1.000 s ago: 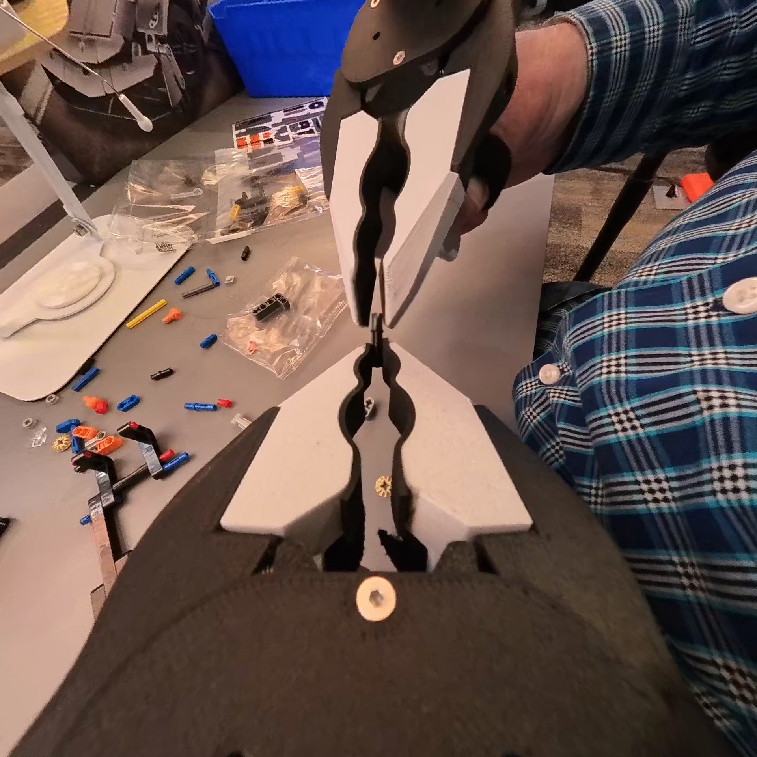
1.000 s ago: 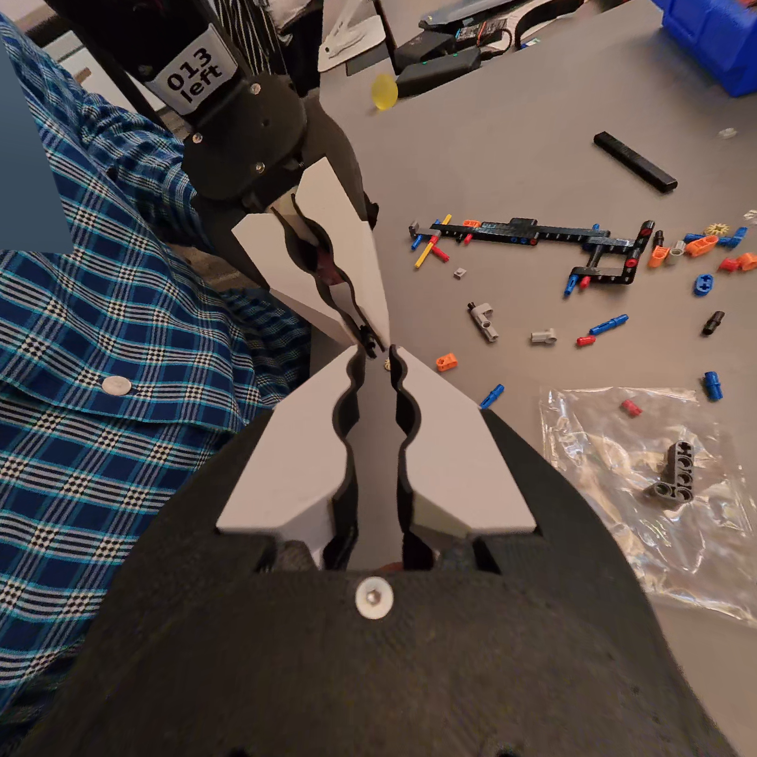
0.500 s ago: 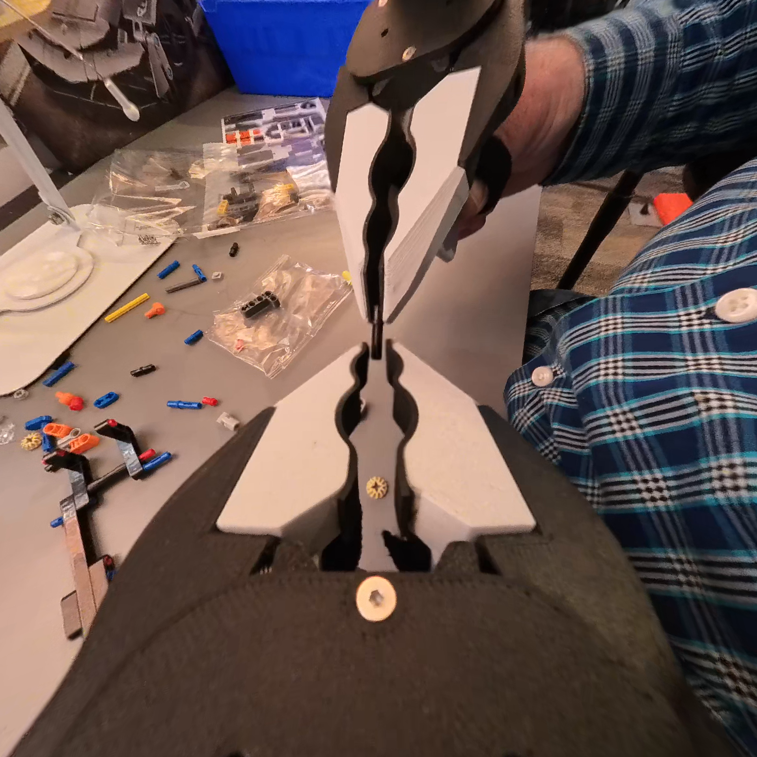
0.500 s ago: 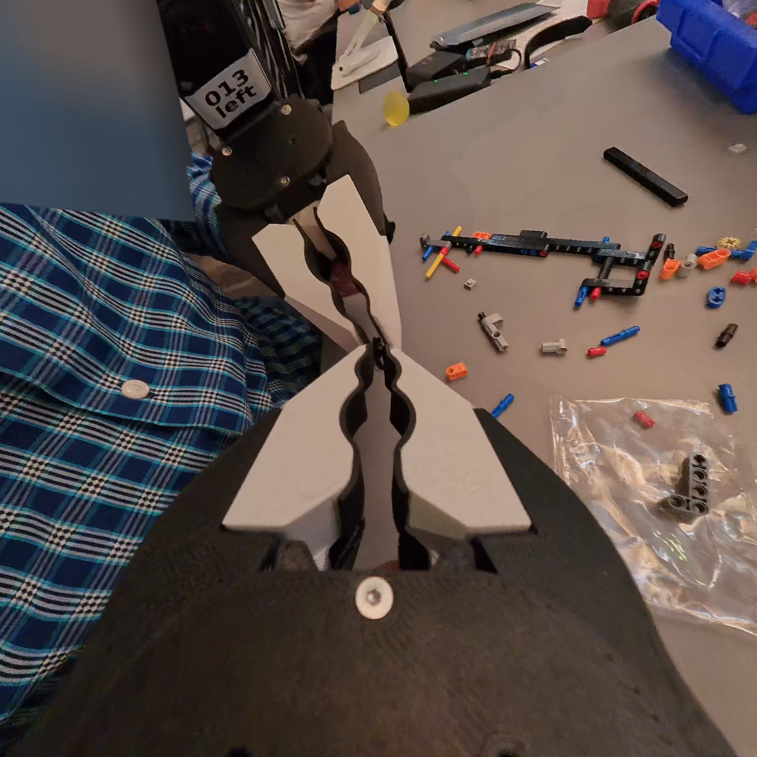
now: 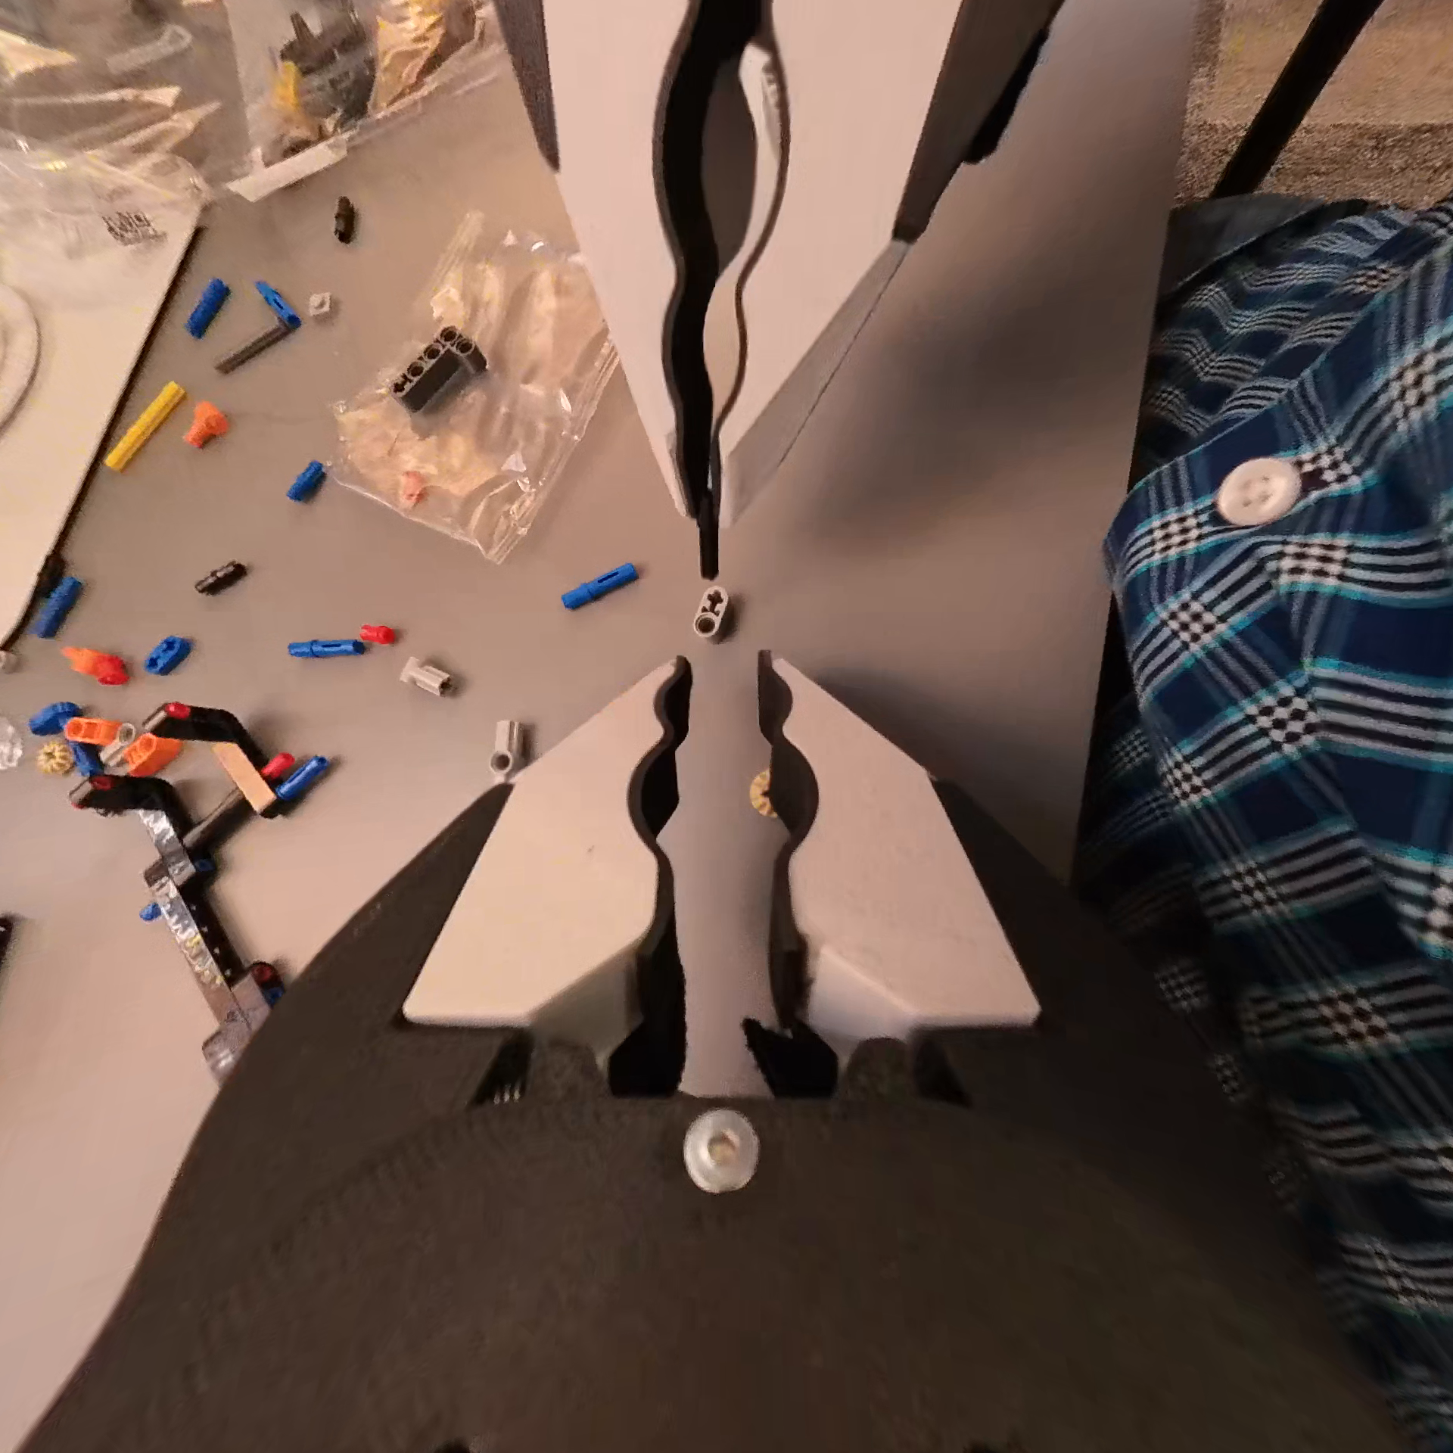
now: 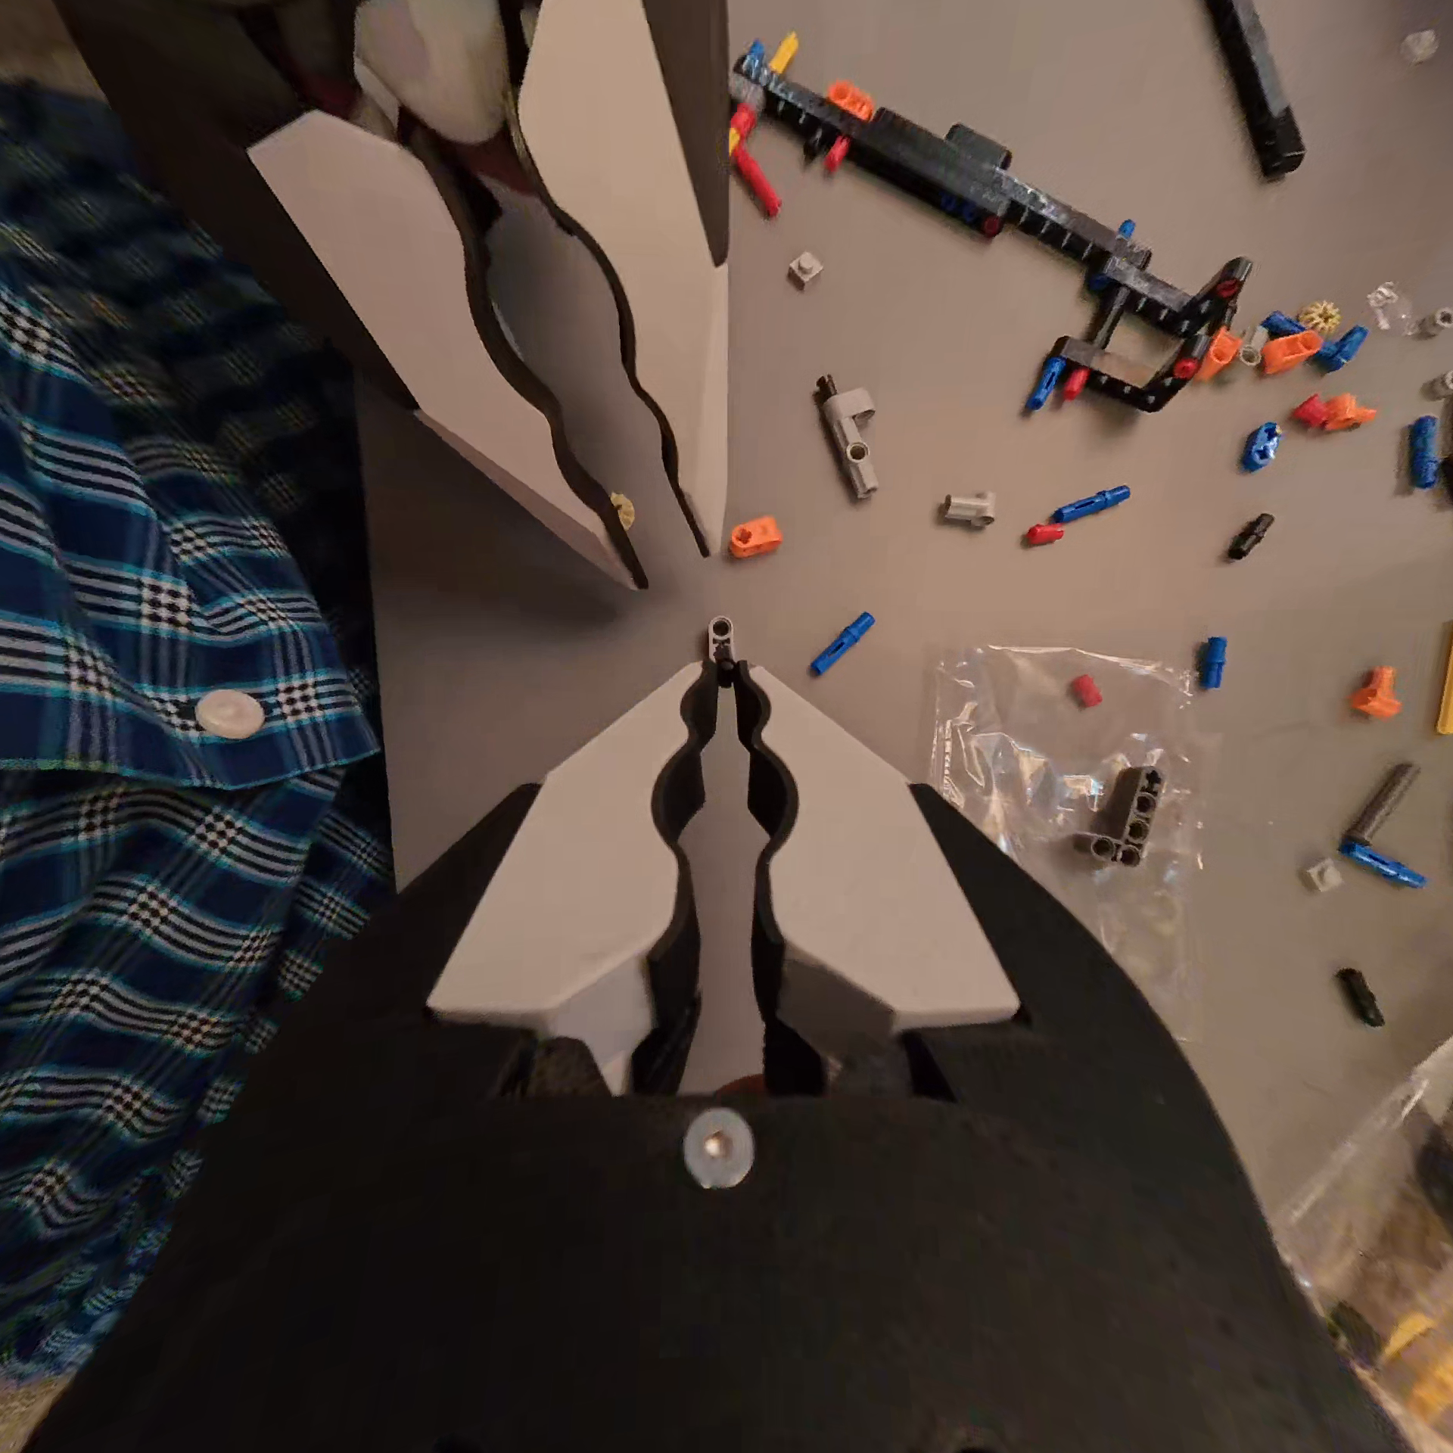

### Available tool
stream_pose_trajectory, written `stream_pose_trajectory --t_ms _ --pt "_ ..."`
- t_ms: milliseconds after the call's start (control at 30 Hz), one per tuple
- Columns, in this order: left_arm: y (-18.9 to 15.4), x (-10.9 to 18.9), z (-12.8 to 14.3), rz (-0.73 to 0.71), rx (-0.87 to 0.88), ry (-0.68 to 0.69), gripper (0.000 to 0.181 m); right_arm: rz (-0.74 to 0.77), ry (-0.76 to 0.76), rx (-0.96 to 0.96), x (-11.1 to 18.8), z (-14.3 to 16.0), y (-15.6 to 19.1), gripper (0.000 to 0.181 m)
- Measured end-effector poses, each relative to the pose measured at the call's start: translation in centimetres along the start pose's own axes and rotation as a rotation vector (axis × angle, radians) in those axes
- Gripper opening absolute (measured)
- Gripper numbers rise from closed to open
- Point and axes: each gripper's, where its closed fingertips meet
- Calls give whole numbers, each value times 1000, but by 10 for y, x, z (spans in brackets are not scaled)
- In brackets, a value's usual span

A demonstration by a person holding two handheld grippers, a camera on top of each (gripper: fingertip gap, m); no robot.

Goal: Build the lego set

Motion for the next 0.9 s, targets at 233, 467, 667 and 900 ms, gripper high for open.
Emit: stream_pose_trajectory --t_ms 233,467,667,900 --pt "5 -9 3 -23 -66 32 17 32 57 60 -5 1 2 2" --pt "11 -16 0 -15 -116 54 18 37 107 105 -8 5 4 2" --pt "9 -22 2 3 -128 83 10 33 123 131 -8 6 5 2" --pt "10 -24 2 17 -127 83 5 37 156 210 -7 7 5 2"
Point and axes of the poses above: each gripper's, where its closed fingertips meet, x back along the fingers, z out of its underside, y = z × x across the jaws, and after that the axes turned 15 degrees about z, right-handed
